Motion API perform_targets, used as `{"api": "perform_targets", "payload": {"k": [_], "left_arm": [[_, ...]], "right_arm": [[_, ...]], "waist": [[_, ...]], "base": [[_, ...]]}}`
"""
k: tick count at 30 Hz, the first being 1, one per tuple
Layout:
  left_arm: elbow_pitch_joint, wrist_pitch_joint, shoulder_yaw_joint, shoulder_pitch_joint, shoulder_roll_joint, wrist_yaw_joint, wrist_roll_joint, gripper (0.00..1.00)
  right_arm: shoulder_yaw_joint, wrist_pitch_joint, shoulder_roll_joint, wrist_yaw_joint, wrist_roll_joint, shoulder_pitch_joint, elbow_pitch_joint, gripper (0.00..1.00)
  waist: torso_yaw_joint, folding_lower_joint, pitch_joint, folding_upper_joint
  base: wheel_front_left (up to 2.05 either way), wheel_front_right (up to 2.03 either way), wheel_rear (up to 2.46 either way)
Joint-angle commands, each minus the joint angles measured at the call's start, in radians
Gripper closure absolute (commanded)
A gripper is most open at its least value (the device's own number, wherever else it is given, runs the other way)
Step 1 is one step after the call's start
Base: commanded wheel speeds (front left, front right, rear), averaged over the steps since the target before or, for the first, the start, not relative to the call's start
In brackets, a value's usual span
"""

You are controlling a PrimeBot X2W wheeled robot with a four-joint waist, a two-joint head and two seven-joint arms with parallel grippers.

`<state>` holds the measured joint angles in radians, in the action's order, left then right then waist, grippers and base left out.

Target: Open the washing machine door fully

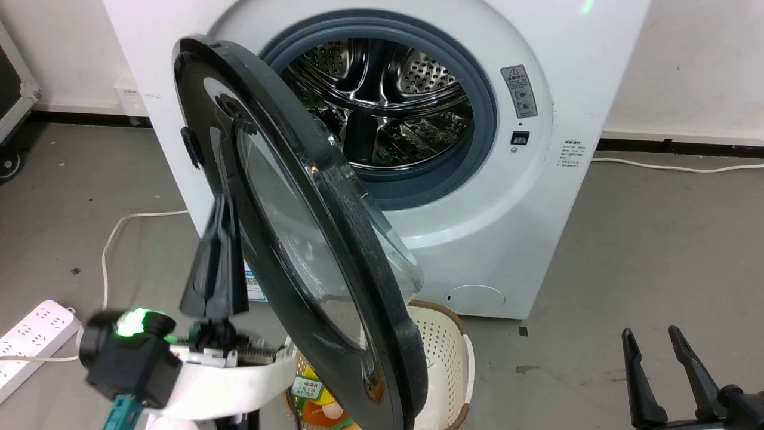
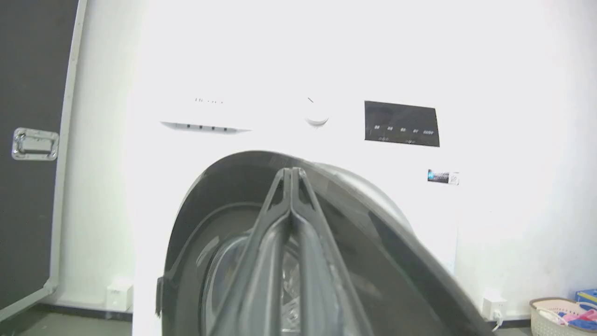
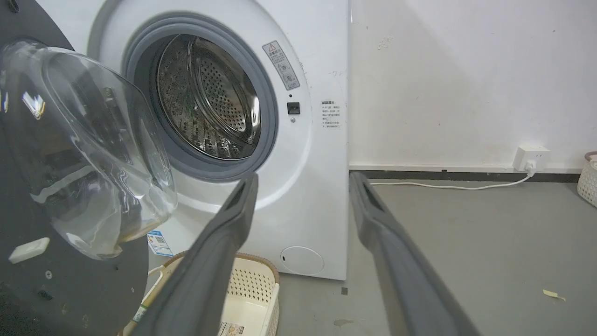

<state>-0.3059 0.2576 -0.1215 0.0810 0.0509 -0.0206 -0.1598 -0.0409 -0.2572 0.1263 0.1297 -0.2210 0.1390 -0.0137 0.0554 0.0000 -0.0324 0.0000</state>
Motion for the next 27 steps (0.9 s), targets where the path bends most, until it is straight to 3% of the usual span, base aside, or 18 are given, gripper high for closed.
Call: {"api": "perform_targets", "payload": {"k": [1,6,12,20,27], "left_arm": [[-0.025,0.004,-0.011,0.019,0.000,-0.006,0.009,1.00],[-0.116,0.004,-0.106,0.047,0.000,0.006,0.060,1.00],[-0.116,-0.052,-0.275,0.037,0.000,0.061,0.094,1.00],[0.004,-0.214,-0.486,-0.013,-0.001,0.095,0.027,1.00],[0.146,-0.252,-0.525,-0.056,-0.001,0.066,-0.030,1.00]], "right_arm": [[-0.002,-0.004,-0.002,0.001,-0.005,0.002,0.005,0.00],[-0.002,-0.004,-0.006,0.001,-0.008,0.001,0.004,0.00],[-0.006,-0.004,-0.014,0.001,-0.007,0.002,0.003,0.00],[-0.009,-0.004,-0.024,0.001,-0.008,0.000,-0.005,0.00],[-0.005,-0.005,-0.027,0.001,-0.011,-0.003,-0.012,0.00]], "waist": [[0.000,0.0000,0.000,0.0000],[-0.001,0.0000,-0.003,0.0000],[0.000,0.0000,-0.002,0.0000],[0.008,0.0000,0.005,0.0000],[0.017,0.0000,0.010,0.0000]], "base": [[0.00,0.00,0.00],[0.00,0.00,0.00],[0.00,0.00,0.00],[0.00,0.00,0.00],[0.00,0.00,0.00]]}}
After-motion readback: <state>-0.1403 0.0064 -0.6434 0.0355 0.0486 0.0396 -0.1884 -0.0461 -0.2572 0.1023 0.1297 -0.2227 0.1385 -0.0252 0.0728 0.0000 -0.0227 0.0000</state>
